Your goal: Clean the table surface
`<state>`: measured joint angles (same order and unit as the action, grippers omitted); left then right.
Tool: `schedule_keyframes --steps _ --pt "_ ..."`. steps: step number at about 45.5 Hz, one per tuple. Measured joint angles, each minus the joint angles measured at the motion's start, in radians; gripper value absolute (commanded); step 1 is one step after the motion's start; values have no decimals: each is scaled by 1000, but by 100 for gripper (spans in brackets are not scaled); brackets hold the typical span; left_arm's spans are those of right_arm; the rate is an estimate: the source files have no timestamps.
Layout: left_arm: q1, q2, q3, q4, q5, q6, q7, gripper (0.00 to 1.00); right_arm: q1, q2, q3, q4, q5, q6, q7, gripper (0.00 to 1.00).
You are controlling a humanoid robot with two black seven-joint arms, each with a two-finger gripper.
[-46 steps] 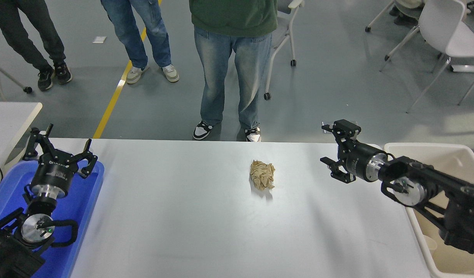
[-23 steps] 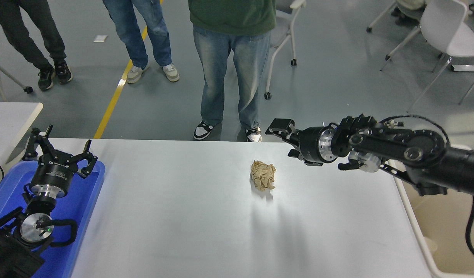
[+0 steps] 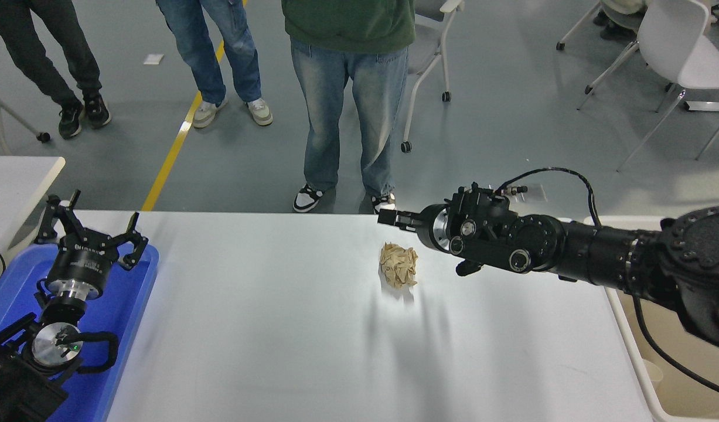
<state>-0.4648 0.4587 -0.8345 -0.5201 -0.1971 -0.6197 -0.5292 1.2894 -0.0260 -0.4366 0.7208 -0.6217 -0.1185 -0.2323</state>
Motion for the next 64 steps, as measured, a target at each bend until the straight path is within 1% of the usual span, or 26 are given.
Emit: schedule_keyframes --steps 8,15,35,53,55,59,64 --pt "0 0 0 0 0 0 0 100 -23 15 -33 -53 -11 -15 -5 100" --pt "1 0 0 0 -1 0 0 100 -46 21 -31 -55 -13 -16 0 100" --pt "1 0 0 0 -1 0 0 100 -125 25 117 0 -22 -17 61 100" --pt "1 0 0 0 -1 0 0 100 -240 26 163 2 -108 -56 93 100" --pt "1 0 0 0 -1 0 0 100 -244 26 164 1 -114 -60 96 99" --pt "1 0 0 0 -1 0 0 100 -252 26 167 0 -124 -69 101 93" --pt "2 0 0 0 -1 0 0 100 -258 26 171 0 -133 -76 112 93"
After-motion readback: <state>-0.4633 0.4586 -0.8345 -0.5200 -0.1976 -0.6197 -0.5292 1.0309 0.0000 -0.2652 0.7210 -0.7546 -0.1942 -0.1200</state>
